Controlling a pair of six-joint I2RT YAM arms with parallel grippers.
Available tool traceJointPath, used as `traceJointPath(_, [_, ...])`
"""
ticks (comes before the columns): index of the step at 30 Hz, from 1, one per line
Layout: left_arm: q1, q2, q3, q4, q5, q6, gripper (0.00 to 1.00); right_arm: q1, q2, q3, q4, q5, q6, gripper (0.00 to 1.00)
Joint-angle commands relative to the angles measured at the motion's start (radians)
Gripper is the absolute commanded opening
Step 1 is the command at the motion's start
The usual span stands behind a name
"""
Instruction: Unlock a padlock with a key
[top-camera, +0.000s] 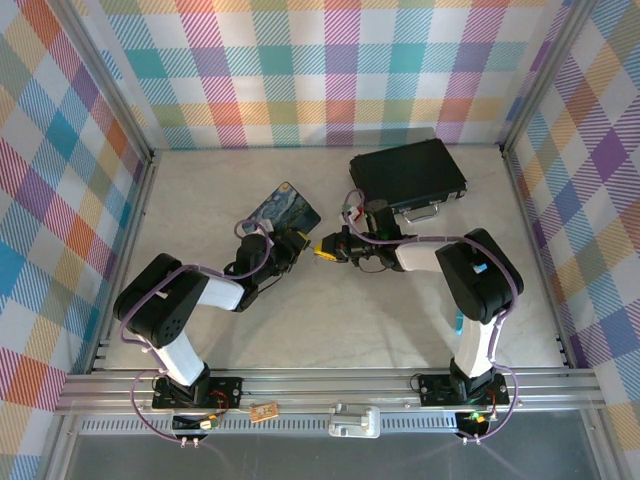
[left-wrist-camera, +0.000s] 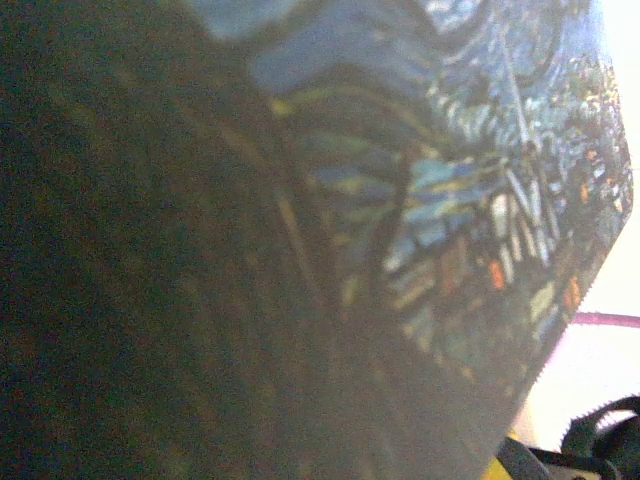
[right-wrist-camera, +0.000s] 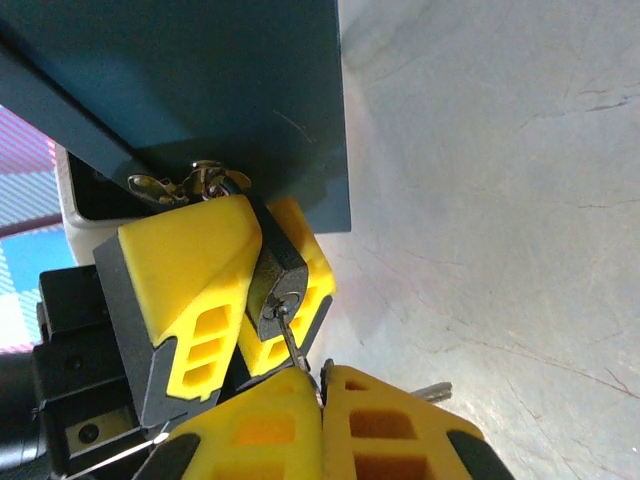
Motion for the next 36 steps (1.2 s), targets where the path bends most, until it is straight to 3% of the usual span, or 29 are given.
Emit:
traceJointPath(1, [-0.052, -0.066, -0.005, -0.02, 0.021, -0.012, 0.0, 0.015, -0.04, -0.021, 0.079, 0.216, 0.023, 0.0])
traceJointPath(7, [-0.062, -0.103, 0.013, -0.112, -0.006, -0.016, 0.0, 0.037, -0.065, -0.034, 0.053, 0.308, -0.025, 0.0])
traceJointPath(11, [-0.062, -0.104, 0.022, -0.113, 0.015, 0.002, 0.0, 0.043, -0.047, -0.014, 0.062, 0.3, -0.06, 0.0])
traceJointPath(18, [-0.062, -0.081, 0.017, -0.096, 0.03, 0.001, 0.0, 0.054, -0.073, -0.022, 0.047, 0.335, 0.011, 0.0])
traceJointPath(26, [-0.062, -0.077, 0.008, -0.093, -0.017, -0.023, 0.0, 0.094, -0.076, -0.096, 0.252, 0.329, 0.251, 0.0])
traceJointPath(36, [-0.068, -0.093, 0.048, -0.204, -0.049, -0.084, 0.0, 0.136, -0.057, -0.083, 0.227, 0.418, -0.04, 0.0])
